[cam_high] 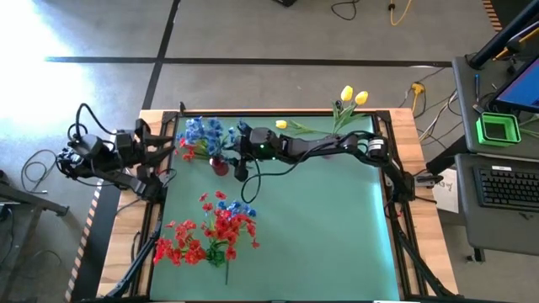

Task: Sort flowers into vase by color
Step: Put the yellow tulip into the purple vase

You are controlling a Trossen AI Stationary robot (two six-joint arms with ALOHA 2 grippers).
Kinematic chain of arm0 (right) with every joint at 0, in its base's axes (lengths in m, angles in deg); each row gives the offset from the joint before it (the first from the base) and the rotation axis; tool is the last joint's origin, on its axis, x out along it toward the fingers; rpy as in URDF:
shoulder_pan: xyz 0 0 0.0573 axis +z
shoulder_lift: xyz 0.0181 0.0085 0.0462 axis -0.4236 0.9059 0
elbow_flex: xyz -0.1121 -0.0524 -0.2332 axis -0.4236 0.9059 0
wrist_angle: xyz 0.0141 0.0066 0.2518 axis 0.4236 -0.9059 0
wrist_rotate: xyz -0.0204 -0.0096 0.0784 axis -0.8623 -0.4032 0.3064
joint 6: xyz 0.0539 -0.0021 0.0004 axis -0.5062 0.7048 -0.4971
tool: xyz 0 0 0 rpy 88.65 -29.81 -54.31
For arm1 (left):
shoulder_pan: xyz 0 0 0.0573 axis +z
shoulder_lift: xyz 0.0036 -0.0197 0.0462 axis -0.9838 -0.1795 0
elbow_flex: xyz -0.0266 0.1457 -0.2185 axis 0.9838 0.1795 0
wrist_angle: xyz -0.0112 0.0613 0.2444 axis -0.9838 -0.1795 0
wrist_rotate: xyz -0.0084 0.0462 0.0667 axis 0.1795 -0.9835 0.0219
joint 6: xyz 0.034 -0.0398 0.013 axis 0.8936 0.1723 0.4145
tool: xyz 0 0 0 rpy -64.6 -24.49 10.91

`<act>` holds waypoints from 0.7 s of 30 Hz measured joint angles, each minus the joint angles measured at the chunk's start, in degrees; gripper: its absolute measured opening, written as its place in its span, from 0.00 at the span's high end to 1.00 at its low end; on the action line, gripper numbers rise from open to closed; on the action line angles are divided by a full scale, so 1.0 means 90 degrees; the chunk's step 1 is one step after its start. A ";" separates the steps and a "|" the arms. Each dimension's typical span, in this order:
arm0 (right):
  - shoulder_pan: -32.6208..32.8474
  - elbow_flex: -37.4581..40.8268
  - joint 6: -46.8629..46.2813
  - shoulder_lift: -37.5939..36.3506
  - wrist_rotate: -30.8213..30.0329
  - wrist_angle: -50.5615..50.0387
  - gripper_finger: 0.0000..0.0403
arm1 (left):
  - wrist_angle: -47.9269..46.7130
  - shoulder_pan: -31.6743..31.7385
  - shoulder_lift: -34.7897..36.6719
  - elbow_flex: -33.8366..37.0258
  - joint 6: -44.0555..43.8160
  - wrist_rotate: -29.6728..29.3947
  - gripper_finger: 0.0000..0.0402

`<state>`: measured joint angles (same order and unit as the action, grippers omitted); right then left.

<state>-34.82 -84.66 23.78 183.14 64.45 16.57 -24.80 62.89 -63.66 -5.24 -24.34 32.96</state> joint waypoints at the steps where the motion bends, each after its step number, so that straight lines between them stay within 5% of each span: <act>1: 0.0000 0.0000 -0.0002 -0.0058 0.0000 -0.0104 0.50 | -0.0002 0.0000 0.0000 0.0000 0.0000 -0.0114 0.69; 10: 0.0000 0.0000 0.0011 -0.0531 0.0011 -0.1520 0.39 | 0.0008 0.0000 0.0002 -0.0007 0.0000 -0.0495 0.69; 21: -0.0050 0.0000 0.0466 -0.1152 -0.0358 -0.2874 0.39 | 0.0009 0.0000 0.0002 -0.0012 0.0000 -0.0495 0.69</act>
<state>-35.27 -84.66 27.97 172.77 61.23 -9.30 -24.72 62.88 -63.64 -5.35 -24.34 28.51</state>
